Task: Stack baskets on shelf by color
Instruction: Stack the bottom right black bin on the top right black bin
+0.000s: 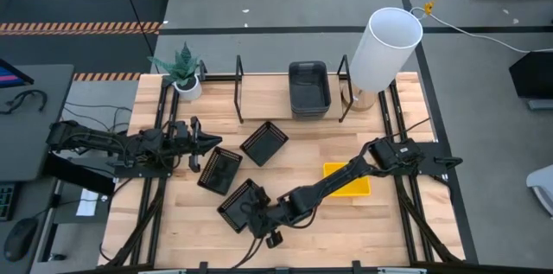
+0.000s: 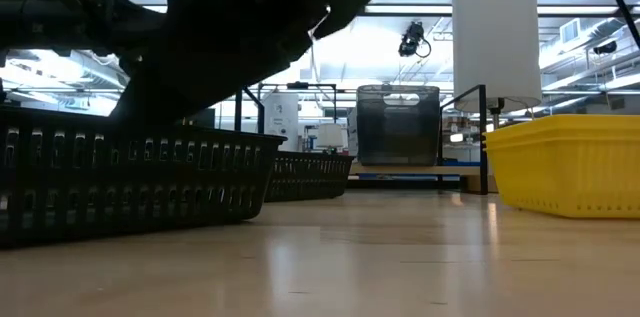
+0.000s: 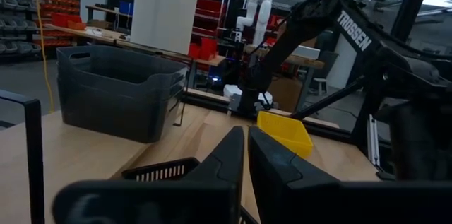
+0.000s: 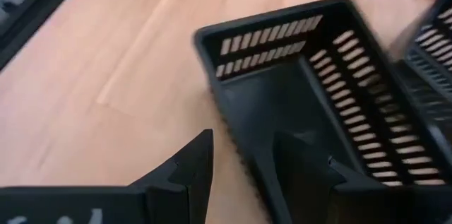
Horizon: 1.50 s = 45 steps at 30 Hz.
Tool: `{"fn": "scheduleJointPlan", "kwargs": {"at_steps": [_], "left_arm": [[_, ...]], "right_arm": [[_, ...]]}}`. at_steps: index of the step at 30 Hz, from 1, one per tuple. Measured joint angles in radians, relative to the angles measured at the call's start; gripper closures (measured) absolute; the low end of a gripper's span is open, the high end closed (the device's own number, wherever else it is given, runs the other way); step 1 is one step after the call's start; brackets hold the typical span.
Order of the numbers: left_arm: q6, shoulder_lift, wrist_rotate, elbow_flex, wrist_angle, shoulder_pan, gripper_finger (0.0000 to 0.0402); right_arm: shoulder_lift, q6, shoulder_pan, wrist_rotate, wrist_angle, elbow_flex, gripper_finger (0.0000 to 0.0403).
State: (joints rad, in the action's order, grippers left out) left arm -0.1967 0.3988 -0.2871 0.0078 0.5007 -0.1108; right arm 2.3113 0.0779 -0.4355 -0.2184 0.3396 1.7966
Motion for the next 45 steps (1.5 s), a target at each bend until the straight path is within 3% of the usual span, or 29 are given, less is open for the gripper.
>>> {"fn": "scheduleJointPlan", "kwargs": {"at_steps": [4, 12, 24, 31, 45], "left_arm": [[0.000, 0.000, 0.000, 0.000, 0.002, 0.000, 0.0368], [0.000, 0.000, 0.000, 0.000, 0.003, 0.000, 0.0372], [0.000, 0.000, 0.000, 0.000, 0.003, 0.000, 0.0367], [0.000, 0.000, 0.000, 0.000, 0.003, 0.000, 0.0371], [0.000, 0.000, 0.000, 0.000, 0.003, 0.000, 0.0366]], "right_arm": [[-0.003, 0.026, 0.001, -0.055, -0.002, -0.005, 0.0252], [-0.003, 0.049, 0.016, -0.026, 0.036, -0.007, 0.0277], [-0.009, 0.022, 0.039, 0.084, 0.104, -0.007, 0.0391], [-0.070, -0.017, 0.053, 0.110, 0.211, -0.007, 0.0388], [-0.233, 0.052, 0.109, 0.106, 0.377, -0.007, 0.0393]]}}
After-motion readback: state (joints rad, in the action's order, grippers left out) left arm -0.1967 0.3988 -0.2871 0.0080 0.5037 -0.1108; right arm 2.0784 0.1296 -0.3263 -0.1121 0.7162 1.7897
